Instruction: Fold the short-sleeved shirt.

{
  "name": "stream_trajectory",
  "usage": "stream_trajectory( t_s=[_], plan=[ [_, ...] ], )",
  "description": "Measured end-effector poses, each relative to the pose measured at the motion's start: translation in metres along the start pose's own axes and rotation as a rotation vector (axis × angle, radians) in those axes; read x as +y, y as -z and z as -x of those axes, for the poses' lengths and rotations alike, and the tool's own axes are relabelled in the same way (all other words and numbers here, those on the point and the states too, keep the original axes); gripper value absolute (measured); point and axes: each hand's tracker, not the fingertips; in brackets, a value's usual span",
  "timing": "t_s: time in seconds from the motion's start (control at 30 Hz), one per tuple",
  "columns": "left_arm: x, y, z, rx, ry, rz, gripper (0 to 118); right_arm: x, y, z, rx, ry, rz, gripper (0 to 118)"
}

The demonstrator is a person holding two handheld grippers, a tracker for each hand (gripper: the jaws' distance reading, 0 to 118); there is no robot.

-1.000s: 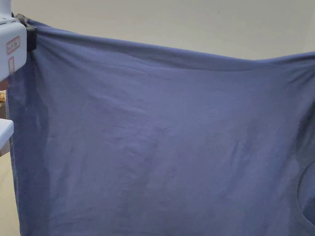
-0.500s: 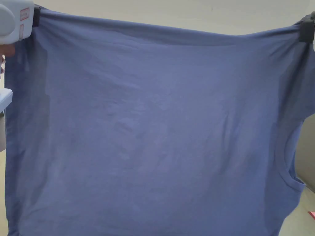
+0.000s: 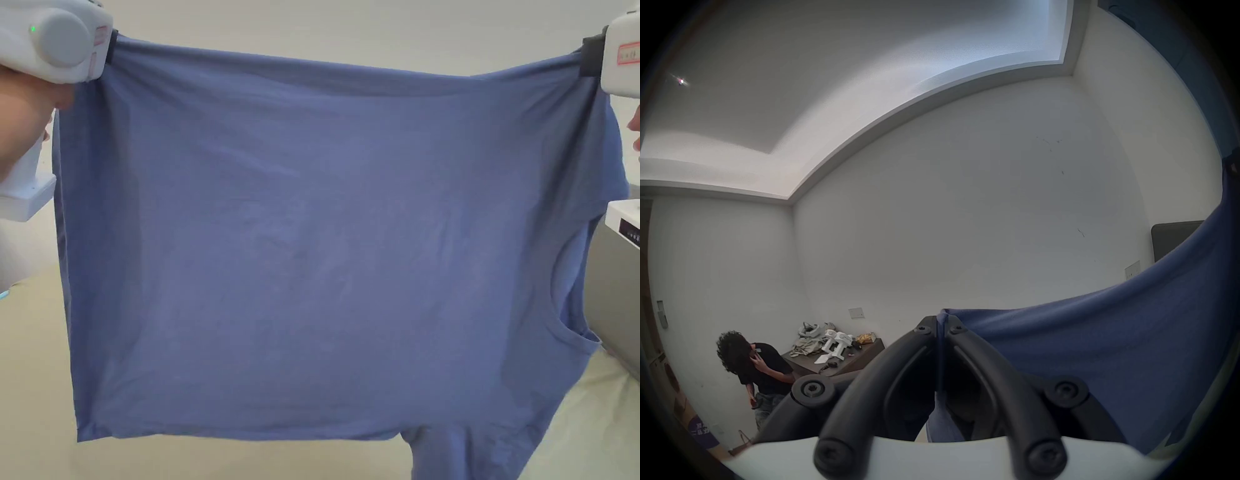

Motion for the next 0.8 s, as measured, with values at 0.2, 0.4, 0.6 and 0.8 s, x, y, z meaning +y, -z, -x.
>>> stream_trajectory(
  t_s=[0.2,0.4,0.6,0.8],
  plan=[
    [-0.017,0.046,-0.022,0.013,0.006,0.024,0,-0.017,0.055,0.012,-0.008,-0.012,0.038,6],
    [-0.059,0.090,-0.041,0.036,-0.058,0.104,0,-0.067,0.092,0.029,0.001,-0.031,0.105,6],
    [-0.149,0.091,-0.073,-0.080,0.038,0.218,0,-0.150,0.106,0.041,0.069,-0.075,0.241,6],
    [-0.258,0.060,-0.095,-0.134,0.106,0.326,0,-0.251,0.083,0.051,0.159,-0.068,0.375,6]
  ],
)
